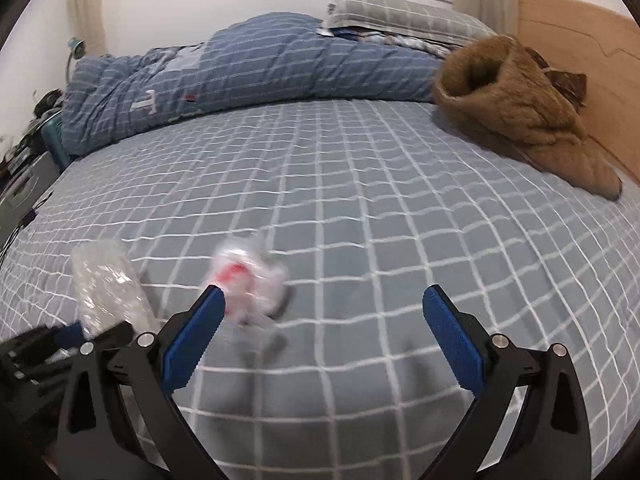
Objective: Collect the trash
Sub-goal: 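Grasp the bubble wrap roll with the left tool while the right tool grasps the pink bag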
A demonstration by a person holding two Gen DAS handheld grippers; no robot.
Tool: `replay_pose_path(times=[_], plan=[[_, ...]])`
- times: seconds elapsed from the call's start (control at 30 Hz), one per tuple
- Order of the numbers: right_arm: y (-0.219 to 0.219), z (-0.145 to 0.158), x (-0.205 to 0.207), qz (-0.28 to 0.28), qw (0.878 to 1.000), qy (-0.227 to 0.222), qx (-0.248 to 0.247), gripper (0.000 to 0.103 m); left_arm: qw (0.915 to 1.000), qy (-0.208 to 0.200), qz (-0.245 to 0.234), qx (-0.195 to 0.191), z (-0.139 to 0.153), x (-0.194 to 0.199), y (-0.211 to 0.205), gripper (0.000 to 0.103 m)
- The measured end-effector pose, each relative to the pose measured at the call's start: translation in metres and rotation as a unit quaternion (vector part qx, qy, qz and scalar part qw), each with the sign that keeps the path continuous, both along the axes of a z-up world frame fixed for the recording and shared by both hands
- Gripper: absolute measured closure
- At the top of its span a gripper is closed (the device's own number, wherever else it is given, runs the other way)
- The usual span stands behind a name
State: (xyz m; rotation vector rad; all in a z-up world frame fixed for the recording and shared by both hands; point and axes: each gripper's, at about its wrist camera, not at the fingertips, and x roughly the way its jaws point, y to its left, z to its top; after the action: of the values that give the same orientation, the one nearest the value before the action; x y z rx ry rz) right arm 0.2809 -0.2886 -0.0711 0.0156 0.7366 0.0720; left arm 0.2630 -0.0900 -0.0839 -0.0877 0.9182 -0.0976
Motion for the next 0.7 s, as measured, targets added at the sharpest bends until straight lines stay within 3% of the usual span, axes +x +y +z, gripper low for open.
replay_pose_path(times=[0.2, 0.5, 0.57, 0.7], plan=[[0.035, -0.009, 0.012, 0.021, 1.000, 0.008, -0.017, 0.009, 0.9995, -0.013, 0.014, 0.023, 0.010, -0.001, 0.040, 0.062], [0.045, -0.027, 0.029, 0.029, 0.999, 0.032, -0.027, 0.042, 0.9995, -0.012, 0.026, 0.009, 0.006, -0.004, 0.074, 0.062], [0.046, -0.032, 0.031, 0.034, 0.998, 0.045, -0.022, 0.074, 0.9996, -0.014, 0.025, 0.006, 0.007, -0.005, 0.075, 0.062], [0.052, -0.031, 0.026, 0.035, 0.998, 0.044, -0.031, 0.076, 0.9996, -0.012, 0.024, 0.008, 0.005, -0.006, 0.072, 0.062]])
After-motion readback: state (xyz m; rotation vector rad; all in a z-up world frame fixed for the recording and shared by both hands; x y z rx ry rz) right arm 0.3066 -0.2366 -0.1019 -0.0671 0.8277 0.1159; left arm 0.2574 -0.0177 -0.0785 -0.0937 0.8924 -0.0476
